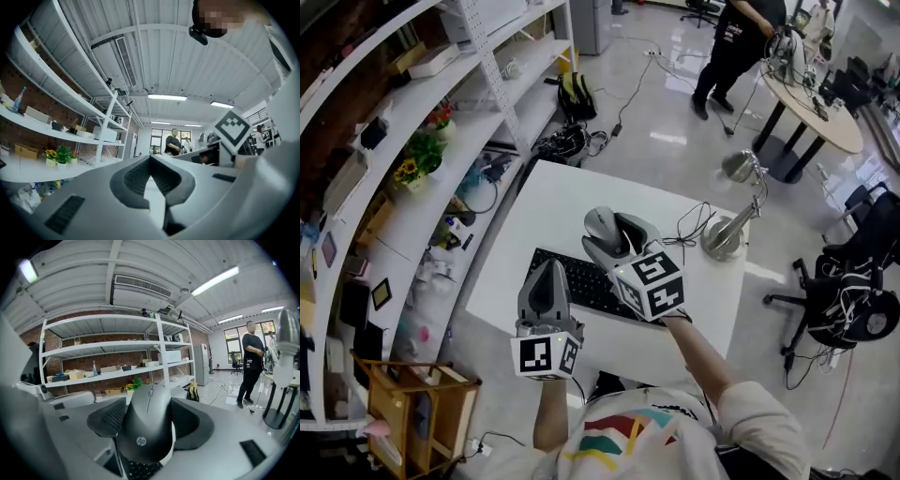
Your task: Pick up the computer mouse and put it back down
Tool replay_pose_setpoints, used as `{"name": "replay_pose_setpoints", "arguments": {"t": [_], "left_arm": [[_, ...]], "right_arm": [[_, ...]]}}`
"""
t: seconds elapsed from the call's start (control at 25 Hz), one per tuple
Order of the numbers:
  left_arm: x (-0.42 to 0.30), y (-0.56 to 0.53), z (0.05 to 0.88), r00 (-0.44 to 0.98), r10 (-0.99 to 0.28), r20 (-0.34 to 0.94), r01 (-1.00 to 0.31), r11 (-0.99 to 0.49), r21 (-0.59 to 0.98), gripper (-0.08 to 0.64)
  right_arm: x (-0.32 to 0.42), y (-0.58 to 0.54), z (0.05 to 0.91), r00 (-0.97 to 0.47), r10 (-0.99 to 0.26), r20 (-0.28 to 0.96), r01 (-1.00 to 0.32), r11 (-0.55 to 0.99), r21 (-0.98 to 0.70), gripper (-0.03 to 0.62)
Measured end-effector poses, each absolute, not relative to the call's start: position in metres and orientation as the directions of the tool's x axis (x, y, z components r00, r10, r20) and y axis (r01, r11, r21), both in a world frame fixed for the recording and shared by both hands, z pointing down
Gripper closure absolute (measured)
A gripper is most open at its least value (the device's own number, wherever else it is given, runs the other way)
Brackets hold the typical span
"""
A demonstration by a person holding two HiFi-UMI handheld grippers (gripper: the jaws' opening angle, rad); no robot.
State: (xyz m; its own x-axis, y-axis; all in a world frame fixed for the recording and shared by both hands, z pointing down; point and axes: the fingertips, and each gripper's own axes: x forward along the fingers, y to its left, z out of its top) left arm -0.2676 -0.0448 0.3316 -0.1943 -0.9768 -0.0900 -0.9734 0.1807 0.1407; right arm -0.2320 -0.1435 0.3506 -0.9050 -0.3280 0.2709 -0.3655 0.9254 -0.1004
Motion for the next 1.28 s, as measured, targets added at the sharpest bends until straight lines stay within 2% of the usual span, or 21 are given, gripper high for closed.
{"name": "replay_pose_setpoints", "arguments": {"t": [0.2,0.52,0.68,1.28], "left_arm": [[-0.227,-0.031,0.318,-0.171,-0.979,-0.113,-0.979,0.155,0.134,0.515],[-0.186,-0.026,0.31,-0.127,-0.983,-0.129,-0.989,0.116,0.09,0.515],[-0.185,-0.029,0.3,-0.116,-0.981,-0.157,-0.985,0.094,0.142,0.515],[-0.198,-0.038,0.307,-0.122,-0.983,-0.135,-0.985,0.103,0.135,0.515]], "right_arm": [[-0.177,-0.094,0.34,-0.923,-0.292,0.25,-0.33,0.935,-0.126,0.281],[-0.136,-0.077,0.327,-0.93,-0.296,0.219,-0.324,0.94,-0.104,0.281],[-0.133,-0.076,0.32,-0.931,-0.301,0.208,-0.325,0.941,-0.093,0.281],[-0.143,-0.083,0.319,-0.943,-0.281,0.18,-0.3,0.949,-0.091,0.281]]}}
